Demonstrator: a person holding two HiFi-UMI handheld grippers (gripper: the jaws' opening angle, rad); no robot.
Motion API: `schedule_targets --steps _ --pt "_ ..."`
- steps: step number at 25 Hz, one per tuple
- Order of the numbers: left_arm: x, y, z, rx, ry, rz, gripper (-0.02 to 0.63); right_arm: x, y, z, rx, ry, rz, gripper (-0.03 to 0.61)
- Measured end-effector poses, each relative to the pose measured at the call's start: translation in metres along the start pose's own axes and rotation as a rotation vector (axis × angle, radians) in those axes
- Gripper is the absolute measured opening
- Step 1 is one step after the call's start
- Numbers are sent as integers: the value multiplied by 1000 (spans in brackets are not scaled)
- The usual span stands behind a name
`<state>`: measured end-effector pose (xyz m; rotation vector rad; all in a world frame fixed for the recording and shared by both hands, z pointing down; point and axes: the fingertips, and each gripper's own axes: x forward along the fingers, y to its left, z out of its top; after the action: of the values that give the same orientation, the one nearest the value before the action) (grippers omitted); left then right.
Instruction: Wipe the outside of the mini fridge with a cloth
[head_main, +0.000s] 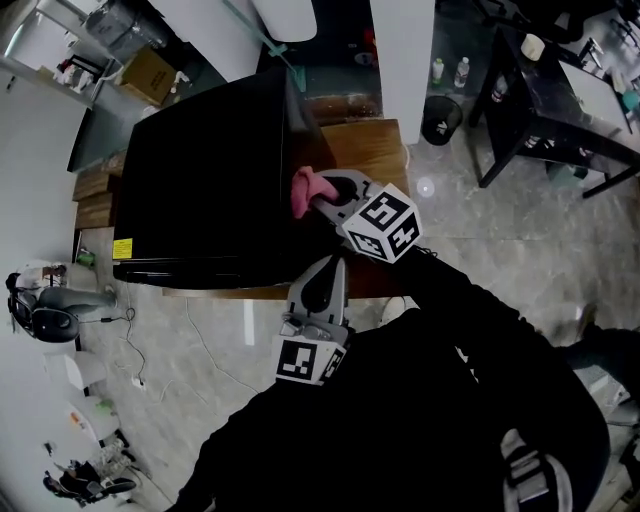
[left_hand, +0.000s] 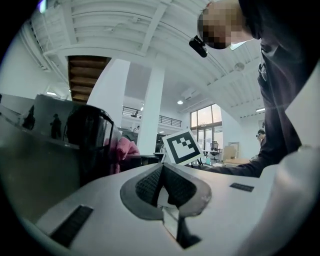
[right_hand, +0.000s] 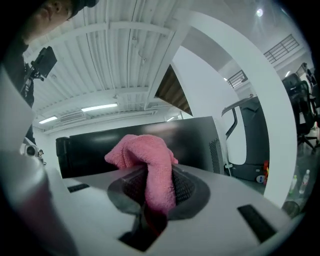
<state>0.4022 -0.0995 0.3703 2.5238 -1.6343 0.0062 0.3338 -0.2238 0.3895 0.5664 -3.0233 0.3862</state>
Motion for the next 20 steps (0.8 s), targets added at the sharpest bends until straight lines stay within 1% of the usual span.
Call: schedule_targets --steps 3,9,12,16,20 --pt "21 2 0 -6 -5 18 6 11 -25 6 -29 6 -21 78" --pt "62 11 3 5 -34 56 6 36 -84 25 -32 -3 -71 77" --pt "74 14 0 33 -31 53 6 47 -108 32 -35 -14 -108 72" --pt "87 22 0 46 -32 58 6 61 -137 40 -24 -23 -147 71" --pt "91 25 2 49 -30 58 6 68 -152 41 -11 -9 -150 72"
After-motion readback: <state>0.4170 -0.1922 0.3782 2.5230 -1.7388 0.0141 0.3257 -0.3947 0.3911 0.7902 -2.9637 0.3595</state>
